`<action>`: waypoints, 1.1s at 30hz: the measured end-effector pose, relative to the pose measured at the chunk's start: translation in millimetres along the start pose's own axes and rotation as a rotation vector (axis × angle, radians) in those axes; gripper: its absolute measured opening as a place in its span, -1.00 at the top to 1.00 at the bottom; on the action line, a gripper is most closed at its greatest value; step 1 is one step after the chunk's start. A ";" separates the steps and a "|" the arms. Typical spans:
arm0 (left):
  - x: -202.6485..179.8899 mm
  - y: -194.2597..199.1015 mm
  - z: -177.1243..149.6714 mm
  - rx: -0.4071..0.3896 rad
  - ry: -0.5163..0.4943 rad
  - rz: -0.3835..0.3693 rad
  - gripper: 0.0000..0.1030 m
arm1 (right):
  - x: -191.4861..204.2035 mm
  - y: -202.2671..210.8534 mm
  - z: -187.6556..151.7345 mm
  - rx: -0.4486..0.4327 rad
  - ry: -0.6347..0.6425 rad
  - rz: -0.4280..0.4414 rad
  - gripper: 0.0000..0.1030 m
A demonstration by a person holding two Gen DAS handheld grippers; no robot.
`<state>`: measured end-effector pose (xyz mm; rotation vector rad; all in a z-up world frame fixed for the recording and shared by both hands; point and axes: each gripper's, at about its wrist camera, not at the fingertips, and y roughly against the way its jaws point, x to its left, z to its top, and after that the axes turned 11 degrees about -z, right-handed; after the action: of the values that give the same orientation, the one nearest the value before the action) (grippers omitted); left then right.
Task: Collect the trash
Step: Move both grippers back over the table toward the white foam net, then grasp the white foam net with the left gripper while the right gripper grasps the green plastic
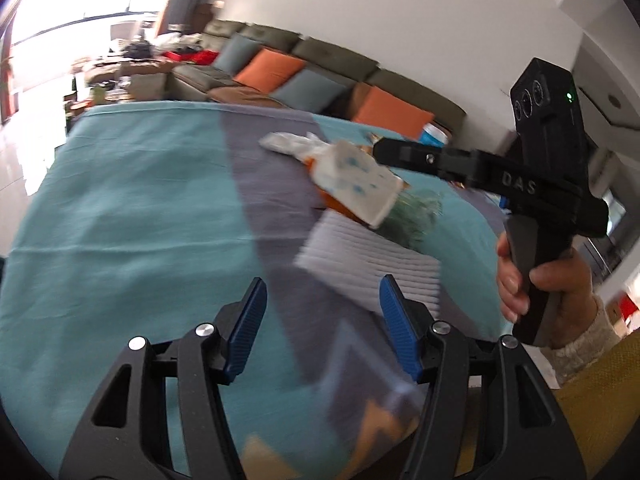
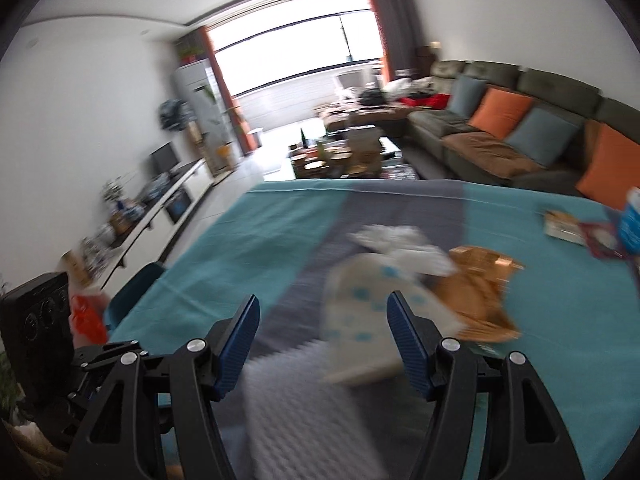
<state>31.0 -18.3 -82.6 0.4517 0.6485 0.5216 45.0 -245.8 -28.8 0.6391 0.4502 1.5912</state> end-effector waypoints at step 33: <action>18.6 -57.2 12.5 0.134 0.126 -0.068 0.52 | -121.7 -15.9 -53.6 0.124 -0.316 0.057 0.43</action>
<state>69.7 -55.0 -113.2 0.5235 0.8201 0.4460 28.5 -360.0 -96.9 0.9878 0.2984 1.4895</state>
